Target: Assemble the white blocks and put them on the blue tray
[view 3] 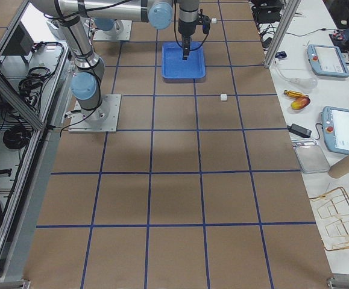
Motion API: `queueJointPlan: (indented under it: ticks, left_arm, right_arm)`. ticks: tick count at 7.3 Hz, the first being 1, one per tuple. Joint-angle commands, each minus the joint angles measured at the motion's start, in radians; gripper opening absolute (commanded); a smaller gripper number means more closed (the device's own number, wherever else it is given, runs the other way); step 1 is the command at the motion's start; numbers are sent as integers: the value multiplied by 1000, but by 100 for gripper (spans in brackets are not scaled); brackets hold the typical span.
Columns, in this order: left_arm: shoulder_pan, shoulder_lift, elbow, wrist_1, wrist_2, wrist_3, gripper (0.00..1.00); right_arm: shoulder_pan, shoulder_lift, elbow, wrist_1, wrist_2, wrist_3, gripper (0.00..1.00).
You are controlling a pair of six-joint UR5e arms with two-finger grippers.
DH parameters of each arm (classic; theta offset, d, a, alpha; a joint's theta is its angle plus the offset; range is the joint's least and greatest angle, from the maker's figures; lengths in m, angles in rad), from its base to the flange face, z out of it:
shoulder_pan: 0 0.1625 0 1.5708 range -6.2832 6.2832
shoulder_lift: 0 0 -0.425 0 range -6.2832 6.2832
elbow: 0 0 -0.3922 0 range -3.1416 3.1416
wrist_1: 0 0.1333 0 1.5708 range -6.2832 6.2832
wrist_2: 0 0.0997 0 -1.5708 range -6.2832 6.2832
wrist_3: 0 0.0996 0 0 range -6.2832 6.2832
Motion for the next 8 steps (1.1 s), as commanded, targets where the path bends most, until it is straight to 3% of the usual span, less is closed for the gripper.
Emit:
queueJointPlan:
  ticks: [1, 4, 6, 8]
  left_arm:
    - [95, -111, 46, 14, -3, 16, 100]
    - [163, -419, 265, 59, 11, 34, 100]
    - [224, -601, 305, 286, 51, 150, 100]
    - [235, -695, 305, 367, 49, 151, 100]
  right_arm:
    - [0, 0, 0, 0, -6, -9, 100]
    - [-2, 3, 0, 0, -11, -14, 100]
    - [-18, 12, 0, -6, -14, -37, 100]
    - [-70, 79, -27, -70, 26, -245, 100]
